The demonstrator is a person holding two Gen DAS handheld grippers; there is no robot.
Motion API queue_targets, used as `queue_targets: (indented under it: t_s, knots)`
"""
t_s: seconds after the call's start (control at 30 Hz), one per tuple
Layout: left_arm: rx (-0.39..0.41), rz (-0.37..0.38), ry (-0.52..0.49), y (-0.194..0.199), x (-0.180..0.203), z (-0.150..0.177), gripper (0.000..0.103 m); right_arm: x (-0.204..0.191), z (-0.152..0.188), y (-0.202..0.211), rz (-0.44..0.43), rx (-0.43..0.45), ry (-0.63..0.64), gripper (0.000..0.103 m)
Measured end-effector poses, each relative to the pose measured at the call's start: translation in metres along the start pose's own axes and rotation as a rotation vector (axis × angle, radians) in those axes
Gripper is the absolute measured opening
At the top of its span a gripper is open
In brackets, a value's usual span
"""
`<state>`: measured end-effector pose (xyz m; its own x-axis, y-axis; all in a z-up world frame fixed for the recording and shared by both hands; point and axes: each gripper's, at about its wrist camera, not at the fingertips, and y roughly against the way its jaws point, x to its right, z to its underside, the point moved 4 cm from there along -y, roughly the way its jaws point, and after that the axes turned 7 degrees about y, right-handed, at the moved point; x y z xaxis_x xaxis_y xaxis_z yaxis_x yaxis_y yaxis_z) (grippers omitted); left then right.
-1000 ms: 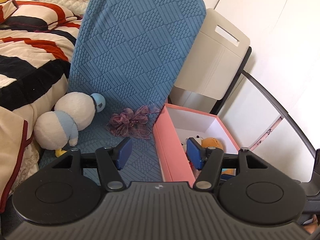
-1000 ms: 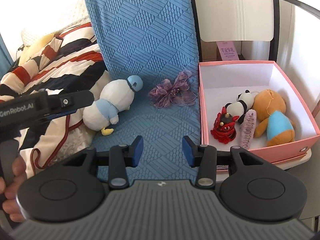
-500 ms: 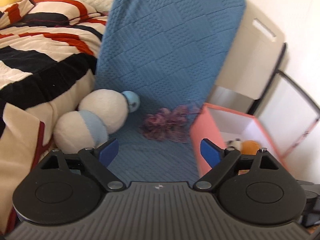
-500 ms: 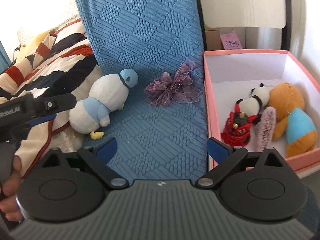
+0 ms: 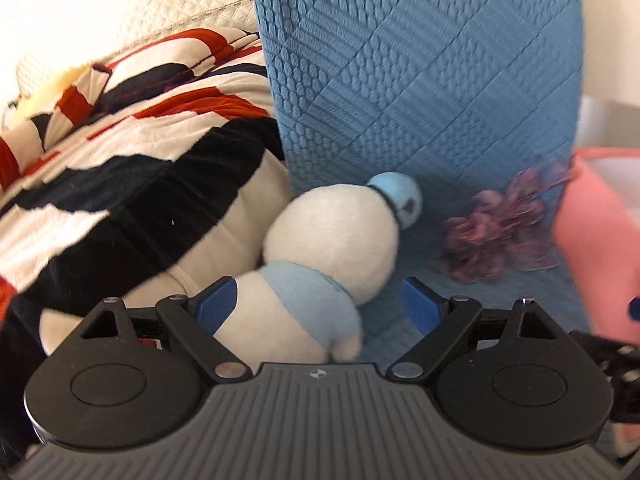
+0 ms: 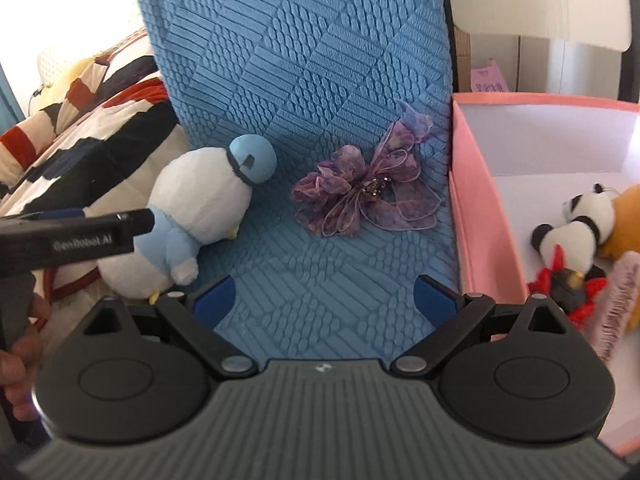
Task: Organize objects
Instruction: 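Reach the left tool to the penguin while the right tool reaches the purple bow, then close the left tool on the penguin while the right tool grips the purple bow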
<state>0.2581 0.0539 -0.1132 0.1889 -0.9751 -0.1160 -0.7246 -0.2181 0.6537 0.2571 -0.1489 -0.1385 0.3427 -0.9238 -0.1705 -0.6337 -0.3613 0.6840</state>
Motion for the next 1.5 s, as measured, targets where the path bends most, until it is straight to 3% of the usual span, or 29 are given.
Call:
queue_targets:
  t_s: [0.3, 0.57, 0.73, 1.03, 1.1, 1.27, 1.4, 1.43, 1.5]
  knots:
    - [-0.068, -0.068, -0.218, -0.059, 0.024, 0.001, 0.092, 0.017, -0.033, -0.053, -0.006, -0.017, -0.043, 0.097]
    - [-0.113, -0.173, -0.441, -0.103, 0.045, 0.016, 0.092, 0.035, -0.068, -0.113, 0.0, -0.048, -0.042, 0.09]
    - [-0.135, -0.221, -0.507, -0.121, 0.046, 0.023, 0.092, 0.045, -0.079, -0.146, -0.017, -0.088, -0.058, 0.081]
    - [-0.195, -0.232, -0.514, -0.147, 0.034, 0.022, 0.092, 0.057, -0.076, -0.175, -0.032, -0.136, -0.124, 0.074]
    - [-0.202, -0.233, -0.519, -0.15, 0.031, 0.024, 0.092, 0.059, -0.077, -0.176, -0.024, -0.134, -0.136, 0.068]
    - [-0.2, -0.209, -0.494, -0.149, 0.024, 0.021, 0.092, 0.07, -0.074, -0.176, 0.005, -0.153, -0.174, 0.035]
    - [-0.185, -0.183, -0.459, -0.143, 0.017, 0.017, 0.088, 0.075, -0.074, -0.167, 0.012, -0.147, -0.166, 0.026]
    - [-0.185, -0.174, -0.45, -0.14, 0.016, 0.016, 0.088, 0.075, -0.075, -0.164, 0.011, -0.145, -0.164, 0.014]
    - [-0.181, -0.156, -0.441, -0.135, 0.013, 0.015, 0.087, 0.076, -0.075, -0.157, 0.017, -0.145, -0.153, 0.012]
